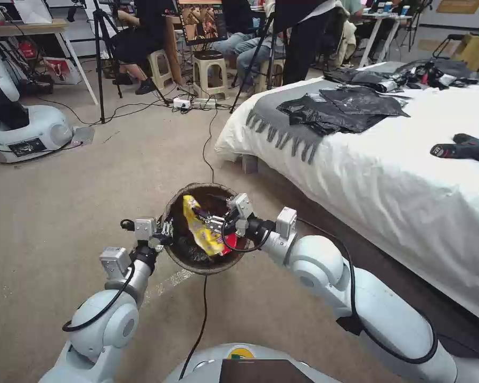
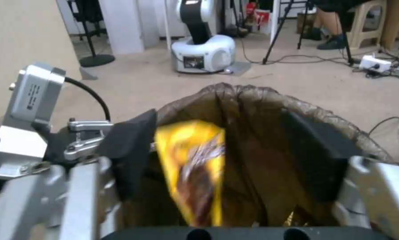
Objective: Pick up the trash bin, then pick up the garbage from the floor and place it into the trash bin.
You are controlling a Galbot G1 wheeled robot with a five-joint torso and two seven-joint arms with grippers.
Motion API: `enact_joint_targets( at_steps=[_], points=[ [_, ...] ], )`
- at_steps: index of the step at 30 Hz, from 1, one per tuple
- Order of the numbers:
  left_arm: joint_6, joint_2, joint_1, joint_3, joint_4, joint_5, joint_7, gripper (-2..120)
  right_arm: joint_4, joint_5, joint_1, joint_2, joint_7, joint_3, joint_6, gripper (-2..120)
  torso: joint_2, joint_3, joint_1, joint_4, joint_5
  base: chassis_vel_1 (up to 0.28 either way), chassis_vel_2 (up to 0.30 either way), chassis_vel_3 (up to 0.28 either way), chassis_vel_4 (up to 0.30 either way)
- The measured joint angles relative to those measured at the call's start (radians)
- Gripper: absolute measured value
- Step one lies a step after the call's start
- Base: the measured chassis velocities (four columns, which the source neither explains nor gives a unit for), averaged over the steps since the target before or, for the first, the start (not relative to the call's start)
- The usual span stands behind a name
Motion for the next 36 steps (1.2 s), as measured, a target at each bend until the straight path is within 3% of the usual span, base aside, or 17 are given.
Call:
enact_joint_targets(
  at_steps=[7, 10, 23, 30, 33, 36],
  points=[
    [0.001, 0.000, 0.000, 0.001, 0.000, -0.002, 0.000, 7, -0.003, -0.003, 0.005, 0.002, 0.002, 0.003, 0.001, 97, 0.000, 0.000, 0.000, 0.0000, 0.0000, 0.000, 0.000, 0.000, 0.000],
    [0.002, -0.002, -0.001, 0.002, 0.000, -0.002, 0.000, 7, -0.003, -0.004, 0.007, 0.002, 0.002, 0.007, 0.001, 100, 0.000, 0.000, 0.000, 0.0000, 0.0000, 0.000, 0.000, 0.000, 0.000],
    [0.002, -0.002, -0.002, 0.002, 0.004, -0.002, 0.001, 7, 0.113, 0.046, -0.023, -0.028, 0.000, 0.116, 0.025, 100, 0.000, 0.000, 0.000, 0.0001, 0.0001, 0.000, 0.000, 0.000, 0.000],
    [0.002, 0.007, -0.004, -0.004, 0.008, -0.004, 0.001, 7, 0.195, 0.013, -0.158, -0.077, 0.000, 0.232, 0.113, 100, 0.000, 0.000, 0.000, -0.0002, 0.0002, 0.000, 0.000, 0.000, 0.000],
    [0.002, 0.008, -0.005, -0.007, 0.010, -0.005, 0.001, 7, 0.207, -0.038, -0.223, -0.078, 0.019, 0.280, 0.158, 100, 0.000, 0.000, 0.000, 0.0000, 0.0001, 0.000, 0.000, 0.000, 0.000],
    [0.001, 0.008, 0.002, -0.011, 0.006, -0.007, 0.000, 7, 0.203, -0.133, -0.352, -0.057, 0.016, 0.390, 0.211, 100, 0.000, 0.000, 0.000, 0.0001, 0.0002, 0.000, 0.000, 0.000, 0.000]
  ],
)
